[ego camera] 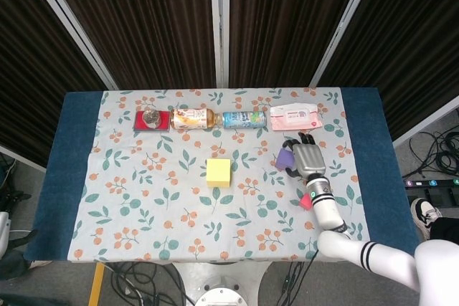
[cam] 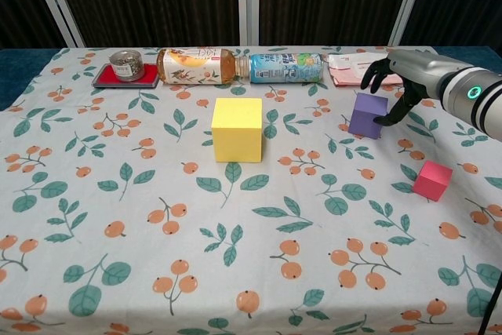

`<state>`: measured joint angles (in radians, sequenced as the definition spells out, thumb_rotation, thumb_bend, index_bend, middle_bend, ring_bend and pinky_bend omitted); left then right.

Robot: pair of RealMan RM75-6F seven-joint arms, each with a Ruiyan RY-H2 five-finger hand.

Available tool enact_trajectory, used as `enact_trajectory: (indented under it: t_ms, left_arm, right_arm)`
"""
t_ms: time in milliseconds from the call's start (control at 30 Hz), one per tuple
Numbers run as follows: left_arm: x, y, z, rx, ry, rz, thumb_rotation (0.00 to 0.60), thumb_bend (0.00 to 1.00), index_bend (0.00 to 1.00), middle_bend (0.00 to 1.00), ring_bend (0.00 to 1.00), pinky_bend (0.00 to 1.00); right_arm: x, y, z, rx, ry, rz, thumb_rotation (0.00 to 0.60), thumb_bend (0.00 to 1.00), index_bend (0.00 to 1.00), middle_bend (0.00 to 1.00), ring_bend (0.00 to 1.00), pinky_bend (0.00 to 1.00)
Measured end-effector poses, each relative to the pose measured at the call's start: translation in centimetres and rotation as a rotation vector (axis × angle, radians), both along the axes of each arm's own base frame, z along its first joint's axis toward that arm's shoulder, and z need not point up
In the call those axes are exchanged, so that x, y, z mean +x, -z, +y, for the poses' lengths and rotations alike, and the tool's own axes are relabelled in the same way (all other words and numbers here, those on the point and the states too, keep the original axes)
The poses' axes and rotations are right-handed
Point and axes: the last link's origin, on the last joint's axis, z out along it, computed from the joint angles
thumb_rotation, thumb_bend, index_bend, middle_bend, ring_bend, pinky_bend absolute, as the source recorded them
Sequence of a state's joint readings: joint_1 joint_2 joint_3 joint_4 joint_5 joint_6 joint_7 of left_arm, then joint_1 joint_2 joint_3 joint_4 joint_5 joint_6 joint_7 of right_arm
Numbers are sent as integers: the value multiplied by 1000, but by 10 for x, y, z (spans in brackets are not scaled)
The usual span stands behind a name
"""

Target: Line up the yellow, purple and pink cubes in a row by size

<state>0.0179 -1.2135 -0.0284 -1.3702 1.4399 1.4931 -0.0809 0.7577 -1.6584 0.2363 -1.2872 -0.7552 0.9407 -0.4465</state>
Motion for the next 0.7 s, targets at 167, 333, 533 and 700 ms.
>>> enact_trajectory:
  t_ms: [167, 333, 533, 700]
  left_arm:
    - [0, 0, 1, -2, 2, 1, 600, 71, 330, 330, 171, 234]
    - [-1, 0, 2, -3, -2, 2, 600, 71, 330, 330, 171, 234]
    - [0, 0, 2, -3, -5, 4, 600, 71, 330, 330, 171, 234]
    - [-1, -1, 1, -3, -7, 6, 600, 70, 330, 329, 171, 233]
  right_arm:
    - [-2, 2, -3, -5, 12, 5, 600, 160, 314, 292, 57, 46]
    - [-5, 8, -7, 5, 24, 14, 600, 161, 319, 301, 57, 46]
    - [-2, 12, -10, 10, 18, 11, 600, 195, 362, 346, 93, 46]
    - [-2, 7, -7, 8, -2, 12, 600, 223, 400, 374, 109, 46]
